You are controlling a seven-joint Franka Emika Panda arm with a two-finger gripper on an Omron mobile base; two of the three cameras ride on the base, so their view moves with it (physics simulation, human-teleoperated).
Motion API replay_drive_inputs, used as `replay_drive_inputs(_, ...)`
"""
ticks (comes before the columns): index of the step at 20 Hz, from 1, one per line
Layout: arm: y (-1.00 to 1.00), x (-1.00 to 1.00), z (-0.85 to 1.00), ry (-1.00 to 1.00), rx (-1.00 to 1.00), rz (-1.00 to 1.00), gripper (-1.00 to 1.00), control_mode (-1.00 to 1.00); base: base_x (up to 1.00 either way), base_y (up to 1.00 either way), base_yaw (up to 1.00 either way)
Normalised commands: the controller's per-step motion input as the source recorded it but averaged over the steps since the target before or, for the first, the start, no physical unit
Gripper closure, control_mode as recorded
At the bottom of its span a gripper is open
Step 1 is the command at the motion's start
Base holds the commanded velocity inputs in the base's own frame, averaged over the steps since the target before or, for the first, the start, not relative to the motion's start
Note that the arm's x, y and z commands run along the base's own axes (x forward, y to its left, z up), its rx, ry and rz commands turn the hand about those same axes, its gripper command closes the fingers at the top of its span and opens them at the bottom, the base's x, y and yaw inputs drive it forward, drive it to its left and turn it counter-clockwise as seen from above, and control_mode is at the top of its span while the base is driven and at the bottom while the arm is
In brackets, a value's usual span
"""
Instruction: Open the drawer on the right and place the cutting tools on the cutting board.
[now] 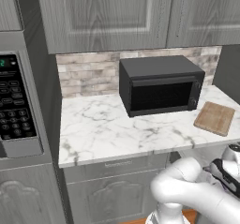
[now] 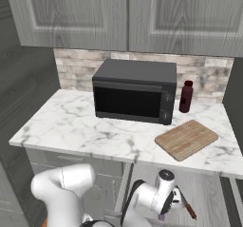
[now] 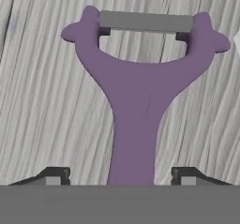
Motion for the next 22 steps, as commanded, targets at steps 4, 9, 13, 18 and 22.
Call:
replay_drive_inputs(4, 0.0, -0.02, -0.04, 0.0, 0.0, 0.0, 1.0, -1.0, 0.0, 0.0, 0.0)
replay_drive_inputs(9, 0.0, -0.88, 0.02, -0.06, 0.01, -0.01, 1.0, -1.0, 0.0, 0.0, 0.0)
replay_drive_inputs(13, -0.03, -1.0, 0.33, -0.17, 0.02, -0.07, 1.0, -1.0, 0.0, 0.0, 0.0)
replay_drive_inputs(18, 0.08, -0.57, 0.98, -0.2, 0.01, -0.17, 1.0, -1.0, 0.0, 0.0, 0.0)
replay_drive_inputs(22, 0.32, 0.01, 1.0, -0.27, 0.0, -0.17, 1.0, -1.0, 0.0, 0.0, 0.0)
